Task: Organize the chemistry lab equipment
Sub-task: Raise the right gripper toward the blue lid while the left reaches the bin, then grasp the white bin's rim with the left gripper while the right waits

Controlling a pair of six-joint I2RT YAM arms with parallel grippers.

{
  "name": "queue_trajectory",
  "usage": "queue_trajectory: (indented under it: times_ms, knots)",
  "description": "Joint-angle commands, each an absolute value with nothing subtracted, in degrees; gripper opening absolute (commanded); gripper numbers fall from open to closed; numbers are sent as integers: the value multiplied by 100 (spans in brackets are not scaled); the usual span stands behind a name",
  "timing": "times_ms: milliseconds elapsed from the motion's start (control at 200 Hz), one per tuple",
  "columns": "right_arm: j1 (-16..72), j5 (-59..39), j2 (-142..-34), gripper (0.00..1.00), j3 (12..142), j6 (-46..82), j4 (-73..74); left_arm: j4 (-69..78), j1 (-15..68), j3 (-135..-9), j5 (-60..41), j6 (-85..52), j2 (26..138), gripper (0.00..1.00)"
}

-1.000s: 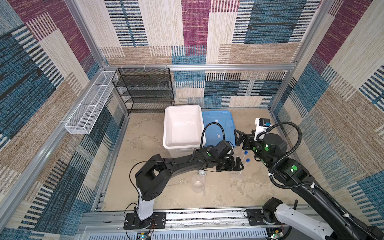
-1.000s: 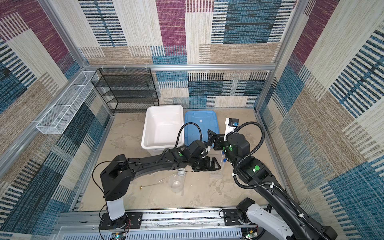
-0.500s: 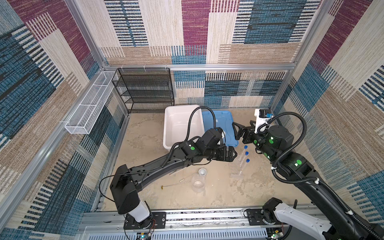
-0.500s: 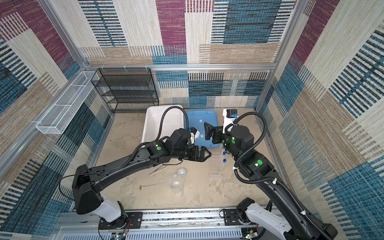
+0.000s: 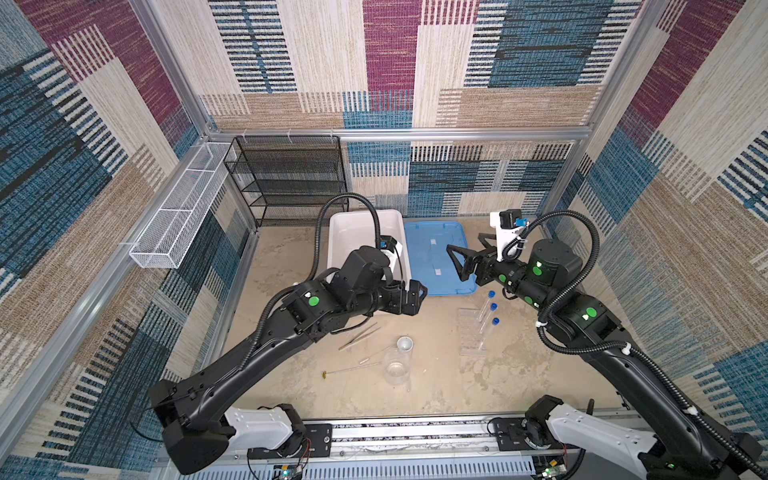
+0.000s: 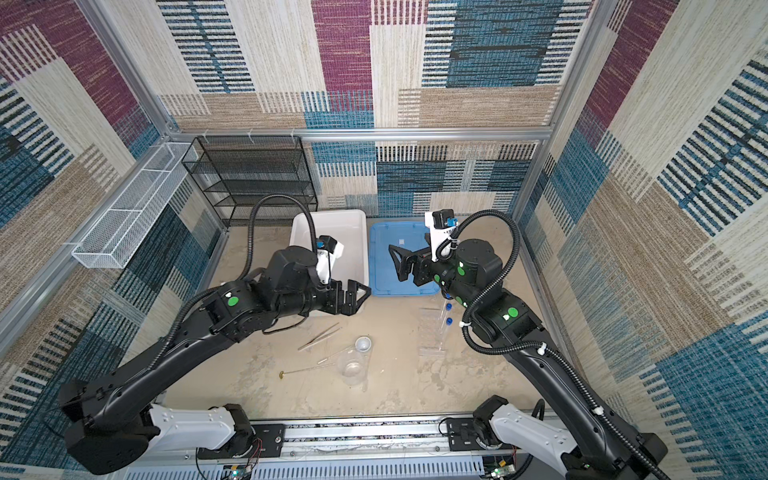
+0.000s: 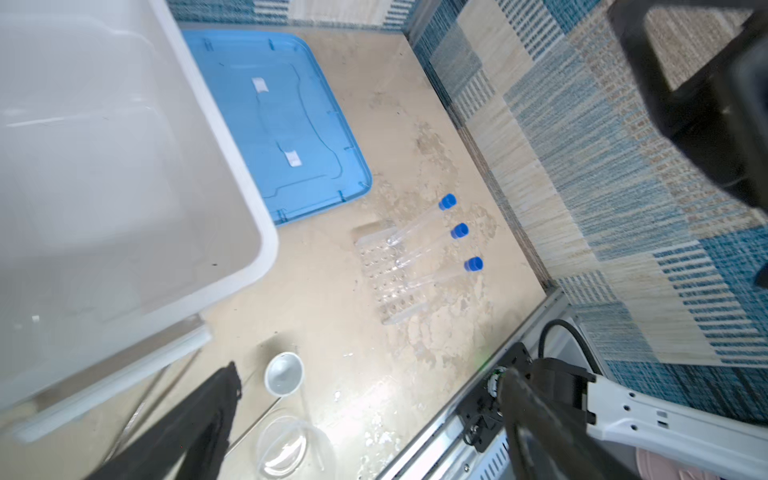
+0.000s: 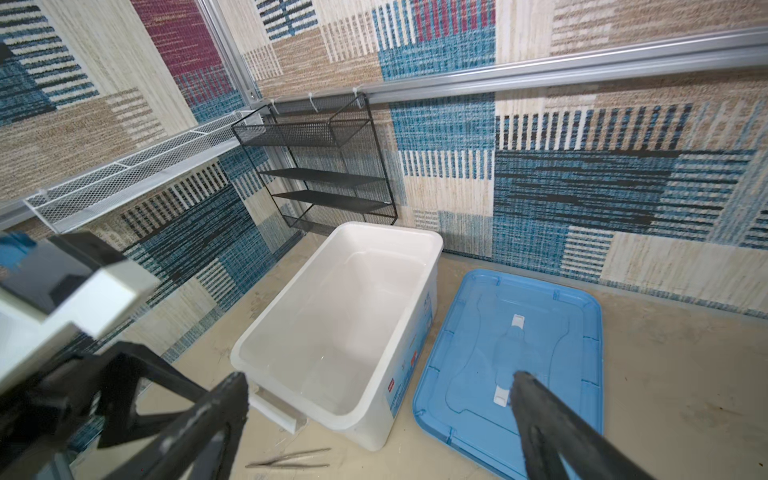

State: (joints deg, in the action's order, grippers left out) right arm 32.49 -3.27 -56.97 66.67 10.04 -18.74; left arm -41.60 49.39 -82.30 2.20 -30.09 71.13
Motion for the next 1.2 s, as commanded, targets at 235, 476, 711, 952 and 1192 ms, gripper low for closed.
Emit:
queue_trajectory:
  times_ms: [235,476,711,952,1192]
  knots:
    - [3228,-650,-6438,99,6732,1052,-1446,-4613,3251,-8404,48,-2242,7139,99]
    - [3179,-572,-7151,99,6957,1444,-1479,-4282,1862,-8743,104,-2203,8387,94]
    - [3160,-38,-7513,99,6905,1275,-1336,-3708,1195,-9268,264,-2095,9753,84]
    - [3146,234,-7885,99,6952,1057,-1249,-3417,888,-9945,60,-2103,10942,70]
    - [3146,230,-8113,99,6828,1171,-1225,-3617,905,-10273,128,-2237,11261,42]
